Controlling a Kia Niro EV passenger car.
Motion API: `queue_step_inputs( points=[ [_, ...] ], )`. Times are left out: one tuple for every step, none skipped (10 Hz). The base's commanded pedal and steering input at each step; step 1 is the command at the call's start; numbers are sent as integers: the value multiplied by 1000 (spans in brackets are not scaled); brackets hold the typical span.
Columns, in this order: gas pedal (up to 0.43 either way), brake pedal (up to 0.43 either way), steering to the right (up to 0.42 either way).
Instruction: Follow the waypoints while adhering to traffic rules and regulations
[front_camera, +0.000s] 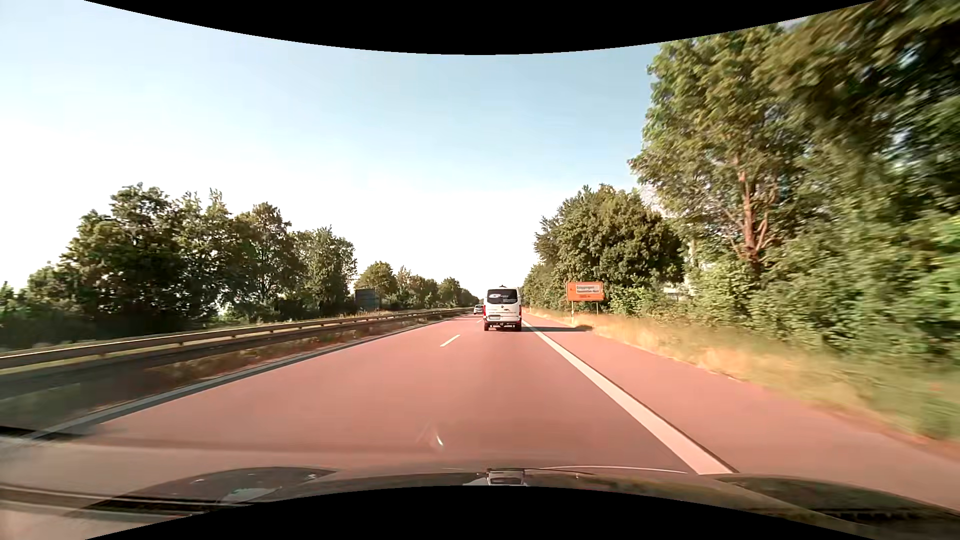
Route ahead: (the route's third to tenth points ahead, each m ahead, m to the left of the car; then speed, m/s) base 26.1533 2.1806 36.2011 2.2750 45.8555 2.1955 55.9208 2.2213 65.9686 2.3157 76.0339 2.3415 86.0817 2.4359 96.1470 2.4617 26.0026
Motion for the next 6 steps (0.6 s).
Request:
queue_step_inputs(
  points=[
    [311,6,-4],
    [311,6,-4],
    [311,6,-4],
    [311,6,-4],
    [311,6,-3],
    [331,6,-4]
  ],
)
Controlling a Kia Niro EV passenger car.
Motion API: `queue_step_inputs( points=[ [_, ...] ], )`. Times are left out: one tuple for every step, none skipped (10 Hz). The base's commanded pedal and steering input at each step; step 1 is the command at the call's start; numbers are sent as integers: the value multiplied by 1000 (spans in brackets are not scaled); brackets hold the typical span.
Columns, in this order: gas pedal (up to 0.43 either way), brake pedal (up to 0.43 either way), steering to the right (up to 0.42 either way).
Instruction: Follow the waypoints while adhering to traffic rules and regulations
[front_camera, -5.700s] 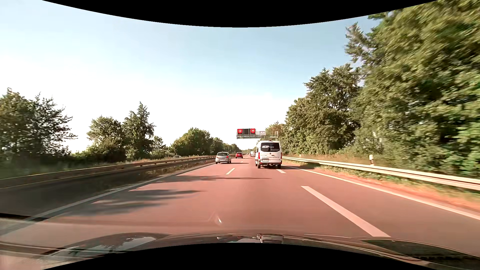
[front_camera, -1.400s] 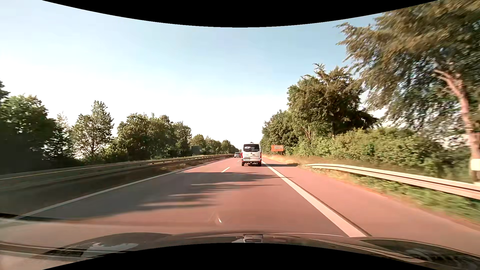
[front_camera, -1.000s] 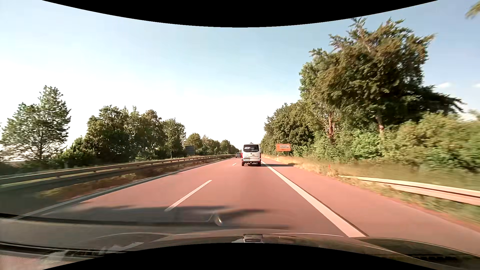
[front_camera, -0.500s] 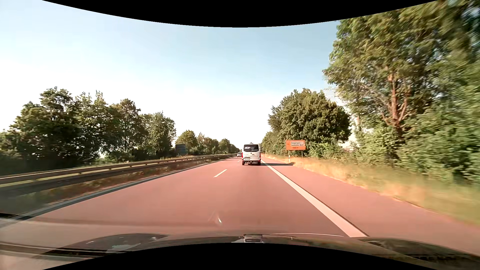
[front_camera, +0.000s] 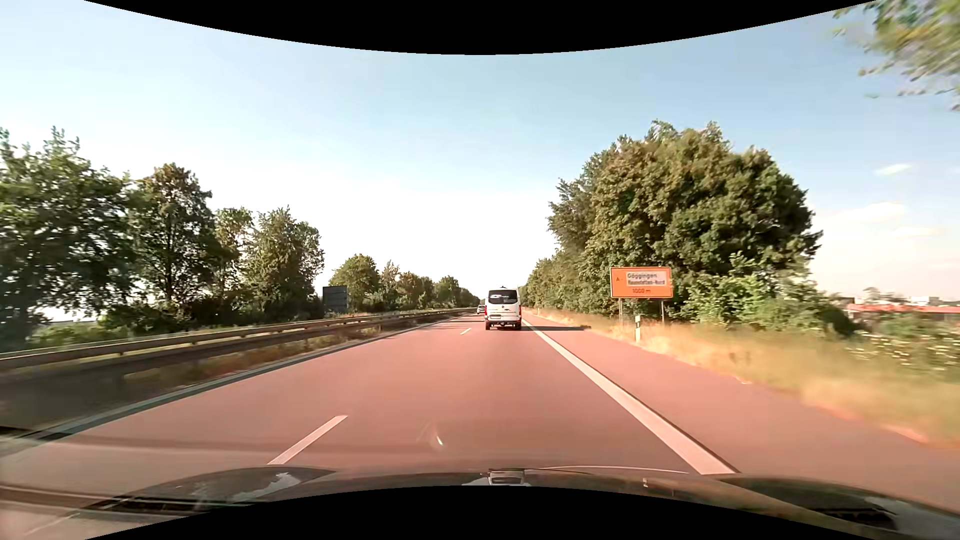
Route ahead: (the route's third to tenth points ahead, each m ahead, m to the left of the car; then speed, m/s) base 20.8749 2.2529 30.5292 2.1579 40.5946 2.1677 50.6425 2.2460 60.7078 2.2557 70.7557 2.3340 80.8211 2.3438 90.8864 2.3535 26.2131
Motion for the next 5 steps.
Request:
queue_step_inputs(
  points=[
    [378,6,-3],
    [390,6,-4],
    [390,6,-3],
    [390,6,-3],
    [390,6,-3]
  ],
)
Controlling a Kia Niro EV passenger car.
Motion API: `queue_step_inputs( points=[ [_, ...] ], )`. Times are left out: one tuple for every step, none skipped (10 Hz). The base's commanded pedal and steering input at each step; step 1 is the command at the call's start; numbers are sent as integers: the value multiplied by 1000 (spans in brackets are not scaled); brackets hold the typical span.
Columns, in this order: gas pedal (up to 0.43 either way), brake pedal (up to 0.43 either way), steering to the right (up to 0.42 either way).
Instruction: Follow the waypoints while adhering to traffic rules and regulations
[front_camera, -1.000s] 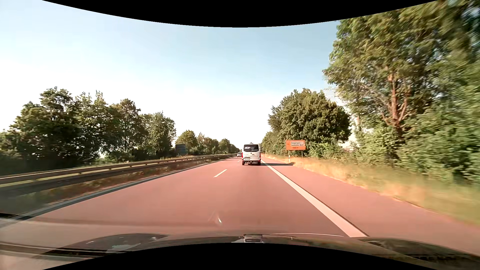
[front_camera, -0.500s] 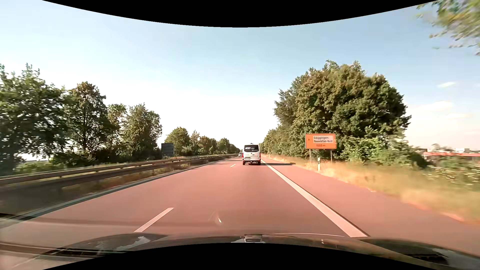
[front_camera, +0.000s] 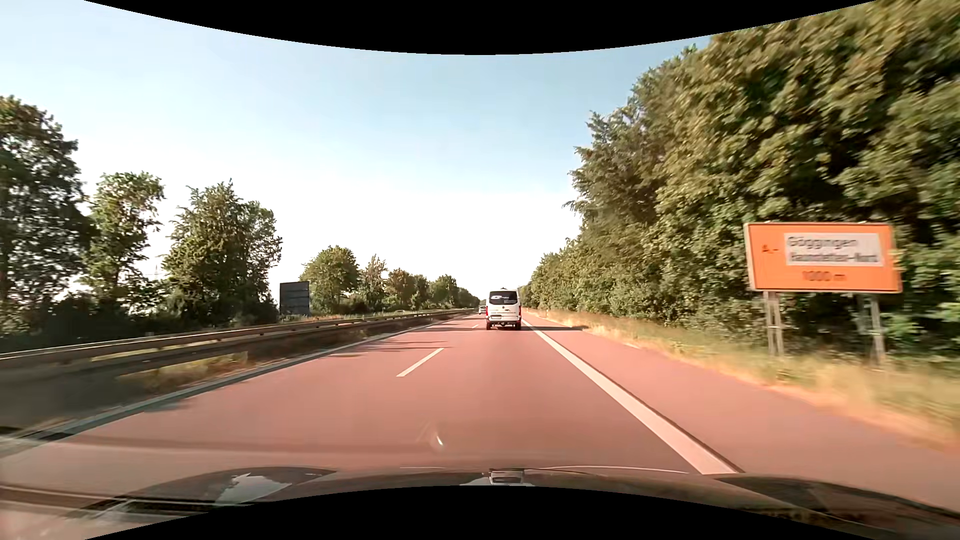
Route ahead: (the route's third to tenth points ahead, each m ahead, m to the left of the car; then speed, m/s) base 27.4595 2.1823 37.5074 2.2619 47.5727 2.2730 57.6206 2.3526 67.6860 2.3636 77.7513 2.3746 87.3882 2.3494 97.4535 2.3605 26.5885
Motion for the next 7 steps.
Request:
queue_step_inputs(
  points=[
    [390,6,-3],
    [390,6,-3],
    [390,6,-2],
    [390,6,-1],
    [390,6,-1],
    [390,6,-1],
    [390,6,-1]
  ],
)
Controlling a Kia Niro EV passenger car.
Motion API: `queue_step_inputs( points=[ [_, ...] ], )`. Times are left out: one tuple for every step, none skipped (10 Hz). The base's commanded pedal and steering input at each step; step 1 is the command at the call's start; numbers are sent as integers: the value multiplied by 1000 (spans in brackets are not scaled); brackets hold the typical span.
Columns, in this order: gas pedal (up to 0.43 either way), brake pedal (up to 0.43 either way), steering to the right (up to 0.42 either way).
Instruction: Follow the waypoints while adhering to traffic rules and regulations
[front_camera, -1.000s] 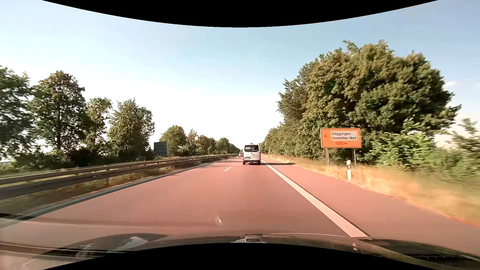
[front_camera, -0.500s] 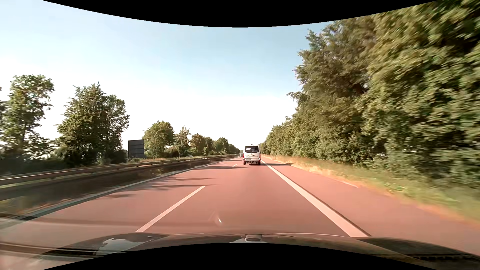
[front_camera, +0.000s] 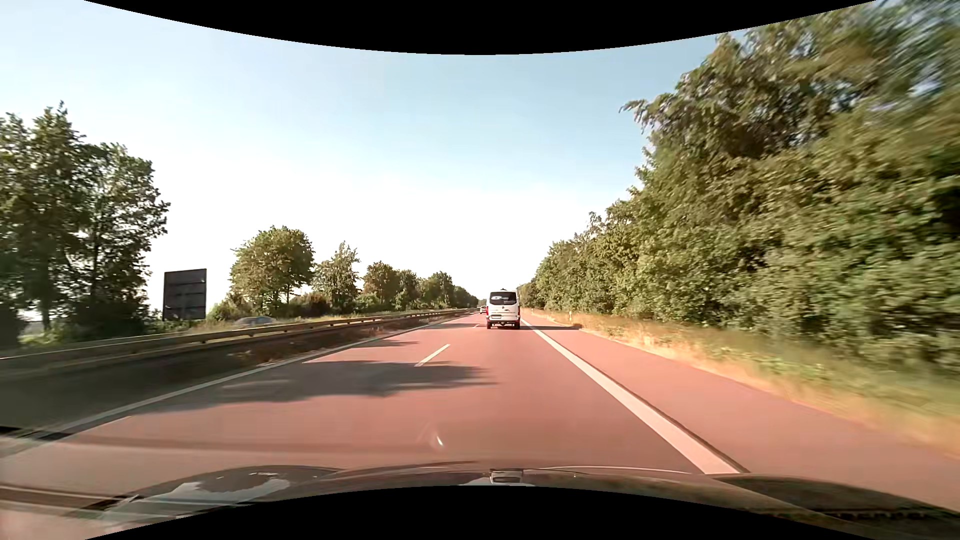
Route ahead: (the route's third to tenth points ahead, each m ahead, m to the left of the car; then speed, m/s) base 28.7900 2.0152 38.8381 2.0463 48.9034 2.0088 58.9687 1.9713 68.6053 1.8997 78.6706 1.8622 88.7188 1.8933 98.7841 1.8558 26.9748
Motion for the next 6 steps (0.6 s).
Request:
queue_step_inputs(
  points=[
    [390,6,-1],
    [390,6,-2],
    [390,6,-4],
    [390,6,-3],
    [390,0,-3],
    [390,6,-3]
  ],
)
